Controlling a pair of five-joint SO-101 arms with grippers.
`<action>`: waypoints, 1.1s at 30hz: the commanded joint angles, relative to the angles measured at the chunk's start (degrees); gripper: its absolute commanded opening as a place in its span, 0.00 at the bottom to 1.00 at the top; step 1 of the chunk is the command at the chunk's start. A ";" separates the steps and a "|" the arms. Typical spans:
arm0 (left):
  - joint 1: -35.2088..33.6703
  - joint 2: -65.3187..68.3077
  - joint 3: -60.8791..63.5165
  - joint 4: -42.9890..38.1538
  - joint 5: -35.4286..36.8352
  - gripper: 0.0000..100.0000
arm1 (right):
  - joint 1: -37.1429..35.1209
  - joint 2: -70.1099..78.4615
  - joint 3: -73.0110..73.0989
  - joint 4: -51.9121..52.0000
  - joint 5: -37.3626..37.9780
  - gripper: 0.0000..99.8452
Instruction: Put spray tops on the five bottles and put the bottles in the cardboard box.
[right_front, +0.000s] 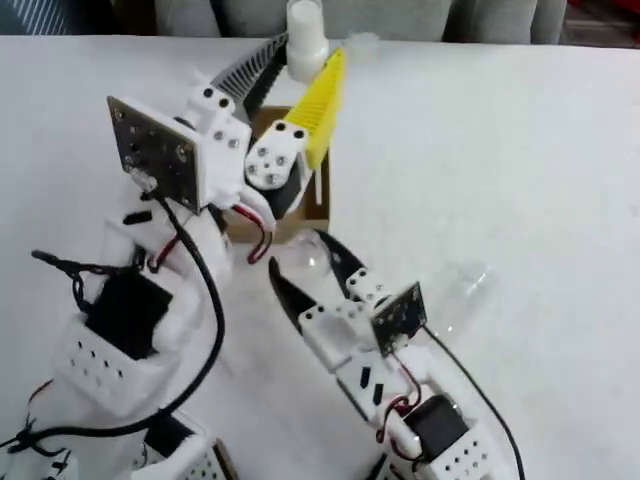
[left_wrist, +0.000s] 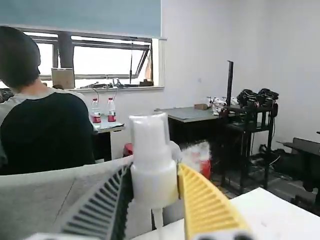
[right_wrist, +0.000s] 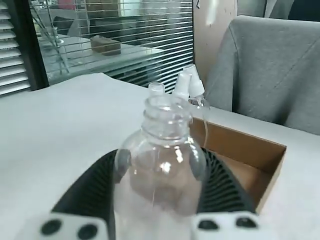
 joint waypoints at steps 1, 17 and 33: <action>1.19 0.13 -1.23 0.18 0.53 0.02 | -0.22 -0.57 -0.70 -0.92 0.44 0.02; 1.01 -21.23 24.09 -9.23 0.62 0.02 | -0.22 -0.57 -0.62 -0.75 0.44 0.02; 1.36 -22.81 26.99 2.64 0.62 0.02 | -0.31 -0.57 -0.62 0.04 0.44 0.02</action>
